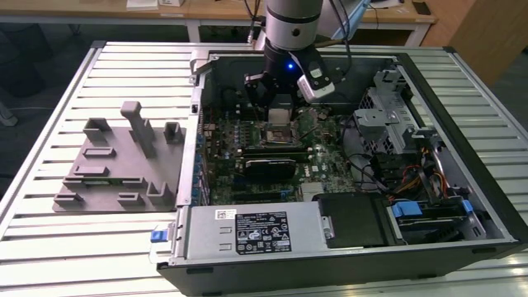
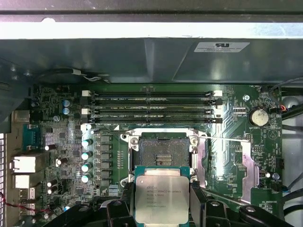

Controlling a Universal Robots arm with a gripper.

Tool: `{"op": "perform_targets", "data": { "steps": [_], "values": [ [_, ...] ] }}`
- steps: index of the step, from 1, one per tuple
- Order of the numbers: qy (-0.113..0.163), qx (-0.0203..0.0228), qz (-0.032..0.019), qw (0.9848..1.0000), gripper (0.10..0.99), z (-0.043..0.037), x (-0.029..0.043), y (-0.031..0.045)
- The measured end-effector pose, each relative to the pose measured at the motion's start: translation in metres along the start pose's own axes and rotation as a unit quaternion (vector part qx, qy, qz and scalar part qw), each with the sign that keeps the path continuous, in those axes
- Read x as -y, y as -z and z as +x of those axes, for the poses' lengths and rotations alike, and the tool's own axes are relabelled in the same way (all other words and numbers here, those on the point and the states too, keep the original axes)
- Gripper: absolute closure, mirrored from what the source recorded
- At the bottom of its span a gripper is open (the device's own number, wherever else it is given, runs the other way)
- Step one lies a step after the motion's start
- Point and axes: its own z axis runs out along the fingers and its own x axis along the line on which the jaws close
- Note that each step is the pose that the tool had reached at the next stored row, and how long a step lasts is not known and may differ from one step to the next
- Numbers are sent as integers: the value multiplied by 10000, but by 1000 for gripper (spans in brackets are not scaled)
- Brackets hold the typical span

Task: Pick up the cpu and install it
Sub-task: 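Place the cpu into insertion slot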

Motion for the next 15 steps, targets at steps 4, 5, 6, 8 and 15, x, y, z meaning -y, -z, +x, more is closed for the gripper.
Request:
{"op": "perform_targets", "data": {
  "steps": [4,5,6,8,15],
  "values": [
    [0,0,0,10000,541,0,0,0],
    [0,0,0,10000,541,0,0,0],
    [0,0,0,10000,541,0,0,0],
    [0,0,0,10000,541,0,0,0],
    [-403,11,1,9992,541,-3,0,-1]
  ]
}}
